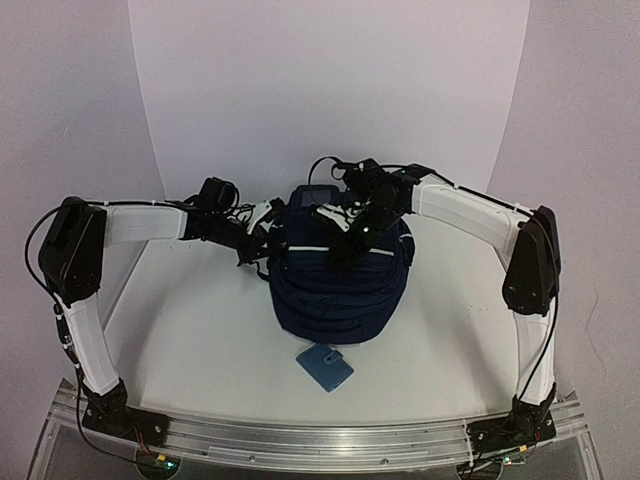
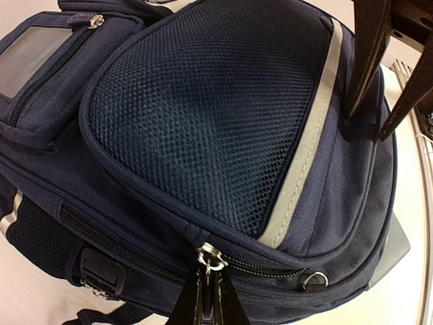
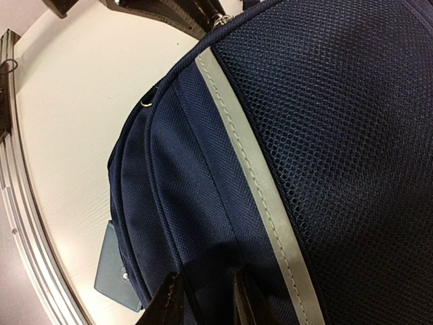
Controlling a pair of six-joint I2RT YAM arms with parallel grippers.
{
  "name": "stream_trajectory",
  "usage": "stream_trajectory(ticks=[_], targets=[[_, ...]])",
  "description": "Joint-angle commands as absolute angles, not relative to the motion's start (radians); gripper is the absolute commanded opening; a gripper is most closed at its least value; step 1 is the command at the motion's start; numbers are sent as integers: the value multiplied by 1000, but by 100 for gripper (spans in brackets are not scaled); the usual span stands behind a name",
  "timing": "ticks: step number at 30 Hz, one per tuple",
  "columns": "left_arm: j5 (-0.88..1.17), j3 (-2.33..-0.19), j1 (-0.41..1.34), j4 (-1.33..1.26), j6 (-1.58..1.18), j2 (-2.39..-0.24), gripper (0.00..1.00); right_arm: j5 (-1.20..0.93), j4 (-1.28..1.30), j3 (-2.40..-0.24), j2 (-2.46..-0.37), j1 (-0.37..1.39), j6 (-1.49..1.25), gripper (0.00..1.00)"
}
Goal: Pack the student bag
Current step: Zip the student bag at the center of the board.
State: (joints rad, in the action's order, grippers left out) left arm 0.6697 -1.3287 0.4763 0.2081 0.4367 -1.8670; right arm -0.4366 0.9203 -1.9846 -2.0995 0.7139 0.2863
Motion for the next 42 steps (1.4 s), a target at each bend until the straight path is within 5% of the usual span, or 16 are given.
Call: stream_trajectory(ticks=[1,12,30,35,42], targets=[[666,-1292,475,210,407,-1763,0,-368,898,-1977,-2100,701,279,23],[553,-1197,544,244,362,-1664,0,-310,818,-1953,-2113,702,210,8],[375,-1122,794,193,249,-1599,0,-334,775,-1980,-2136,701,128,7],[309,-1221,834,295,185,-1648,0,-384,775,-1983,-2113,701,105,11],[228,-1176,811,247,87,-1634,0,-584,775,-1913,-1977,594,26,29]])
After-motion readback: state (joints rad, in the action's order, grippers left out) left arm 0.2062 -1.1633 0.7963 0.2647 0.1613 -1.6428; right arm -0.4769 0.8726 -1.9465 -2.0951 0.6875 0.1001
